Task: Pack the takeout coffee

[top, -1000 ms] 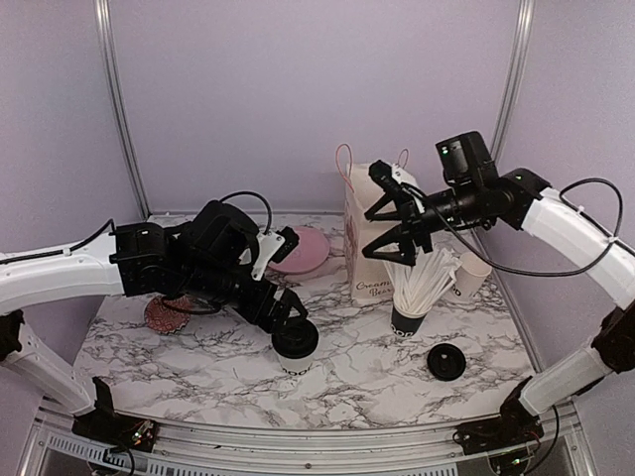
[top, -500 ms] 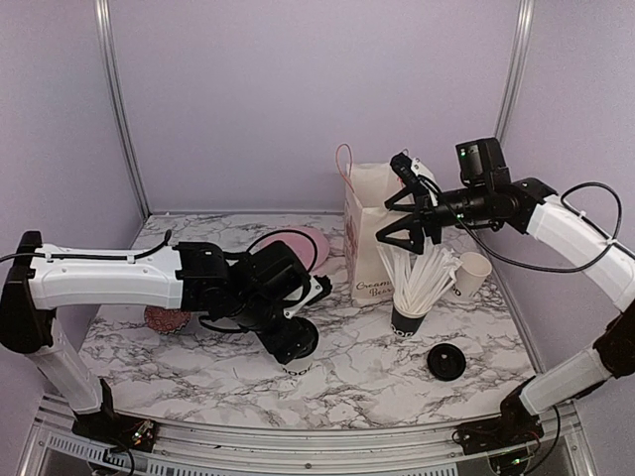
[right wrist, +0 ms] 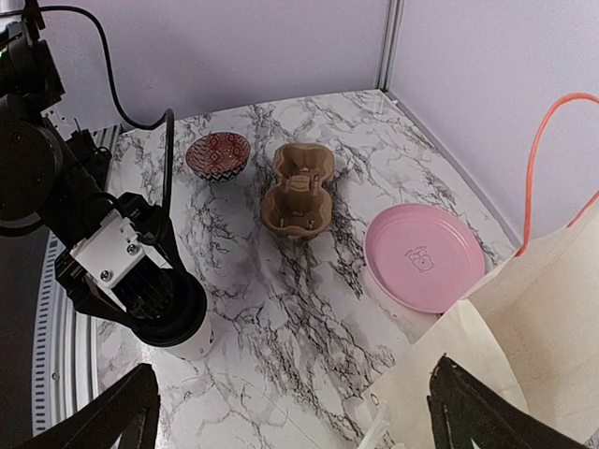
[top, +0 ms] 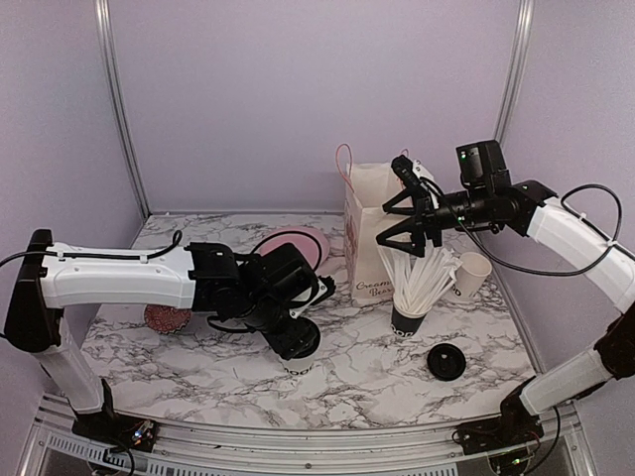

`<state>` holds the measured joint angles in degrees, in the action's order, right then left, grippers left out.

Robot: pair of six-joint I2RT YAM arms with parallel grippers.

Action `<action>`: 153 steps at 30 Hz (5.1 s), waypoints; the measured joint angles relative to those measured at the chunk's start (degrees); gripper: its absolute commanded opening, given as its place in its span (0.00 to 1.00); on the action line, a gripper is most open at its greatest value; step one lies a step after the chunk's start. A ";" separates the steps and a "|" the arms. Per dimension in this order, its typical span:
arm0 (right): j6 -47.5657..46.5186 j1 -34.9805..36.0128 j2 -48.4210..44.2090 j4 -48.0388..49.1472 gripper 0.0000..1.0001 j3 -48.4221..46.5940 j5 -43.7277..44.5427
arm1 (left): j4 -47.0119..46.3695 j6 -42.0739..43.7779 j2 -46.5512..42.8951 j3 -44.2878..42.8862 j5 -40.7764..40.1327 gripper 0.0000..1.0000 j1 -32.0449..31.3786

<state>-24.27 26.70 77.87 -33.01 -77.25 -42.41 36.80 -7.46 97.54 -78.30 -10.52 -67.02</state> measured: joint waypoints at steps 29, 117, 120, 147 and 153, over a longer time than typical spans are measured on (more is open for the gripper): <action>-4.63 0.00 0.96 -3.65 0.92 -0.02 0.90 | 9.03 -1.14 -20.72 6.93 -5.62 0.64 20.15; -22.16 -29.97 17.62 -17.99 0.00 4.11 27.80 | -6.73 4.15 -28.22 7.02 2.58 0.74 27.98; -22.01 -29.97 17.55 -17.81 0.00 3.87 28.37 | -6.71 3.93 -27.96 6.99 2.58 0.74 27.61; -18.97 1.66 -3.17 -20.15 0.00 -23.65 1.57 | -12.09 1.42 -29.03 10.93 -18.34 0.99 26.69; -23.76 26.67 6.80 -22.01 0.00 -17.35 15.06 | -12.59 1.40 -29.86 10.95 -21.59 0.99 26.69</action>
<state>-48.03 53.36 84.66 -55.02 -94.61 -27.35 24.21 -6.07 67.68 -67.35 -32.12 -40.34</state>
